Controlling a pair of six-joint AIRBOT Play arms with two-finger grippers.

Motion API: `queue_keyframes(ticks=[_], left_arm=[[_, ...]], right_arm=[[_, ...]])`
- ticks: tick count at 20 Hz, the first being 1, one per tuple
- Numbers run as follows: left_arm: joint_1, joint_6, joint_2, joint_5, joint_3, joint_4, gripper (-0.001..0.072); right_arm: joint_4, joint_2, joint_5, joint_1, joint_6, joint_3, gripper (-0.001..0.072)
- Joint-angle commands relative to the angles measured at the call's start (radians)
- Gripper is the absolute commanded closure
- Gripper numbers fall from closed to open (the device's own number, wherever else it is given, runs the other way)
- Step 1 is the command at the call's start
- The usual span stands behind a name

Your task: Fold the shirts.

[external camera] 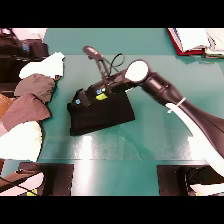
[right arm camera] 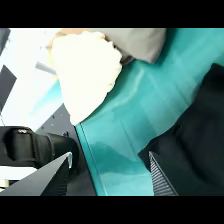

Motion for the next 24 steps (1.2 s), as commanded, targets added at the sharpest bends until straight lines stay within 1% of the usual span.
queue_keyframes(ticks=[1, 3, 5, 7, 8, 9, 10, 12, 15, 19, 20, 21, 22, 23, 24], left_arm=[[0.037, 0.019, 0.045, -0.054, 0.001, 0.017, 0.068], [0.037, 0.025, 0.045, -0.076, 0.001, 0.017, 0.068], [0.037, 0.025, 0.045, -0.081, 0.0, 0.014, 0.068], [0.037, 0.025, 0.045, -0.083, 0.0, 0.002, 0.068], [0.037, 0.025, 0.045, -0.082, 0.0, -0.012, 0.0681], [0.036, 0.025, 0.045, -0.081, 0.0, -0.022, 0.068], [0.033, 0.025, 0.044, -0.079, 0.0, -0.023, 0.068], [0.024, 0.025, 0.04, -0.076, -0.003, -0.031, 0.068], [0.009, 0.025, 0.031, -0.076, -0.003, -0.04, 0.0681], [-0.017, 0.025, 0.026, -0.077, -0.003, -0.04, 0.068], [-0.022, 0.026, 0.026, -0.076, -0.003, -0.04, 0.0681], [-0.031, 0.025, 0.026, -0.075, -0.003, -0.039, 0.0681], [-0.041, 0.025, 0.026, -0.076, -0.003, -0.04, 0.0681], [-0.055, 0.025, 0.026, -0.074, -0.003, -0.039, 0.0681], [-0.07, 0.025, 0.026, -0.074, -0.003, -0.039, 0.0681]], right_arm=[[-0.127, -0.023, 0.071, -0.009, 0.02, -0.004, 0.0162], [-0.249, 0.054, 0.084, -0.098, 0.072, -0.111, 0.0163], [-0.337, 0.135, 0.085, -0.216, 0.121, -0.25, 0.0163], [-0.352, 0.183, 0.089, -0.358, 0.136, -0.38, 0.0156], [-0.328, 0.185, 0.1, -0.426, 0.136, -0.422, 0.0148], [-0.288, 0.172, 0.116, -0.492, 0.135, -0.455, 0.0106], [-0.257, 0.147, 0.117, -0.544, 0.134, -0.477, 0.0106], [-0.227, 0.085, 0.107, -0.588, 0.134, -0.489, 0.0107], [-0.101, -0.032, 0.123, -0.571, 0.064, -0.448, 0.0107], [-0.009, -0.189, 0.156, -0.481, 0.062, -0.316, 0.0115], [0.008, -0.221, 0.166, -0.462, 0.061, -0.279, 0.0146], [0.009, -0.247, 0.16, -0.438, 0.061, -0.246, 0.0203], [0.009, -0.266, 0.141, -0.418, 0.061, -0.217, 0.0313], [0.007, -0.277, 0.12, -0.403, 0.061, -0.196, 0.0454], [-0.006, -0.283, 0.102, -0.391, 0.061, -0.176, 0.0609]])
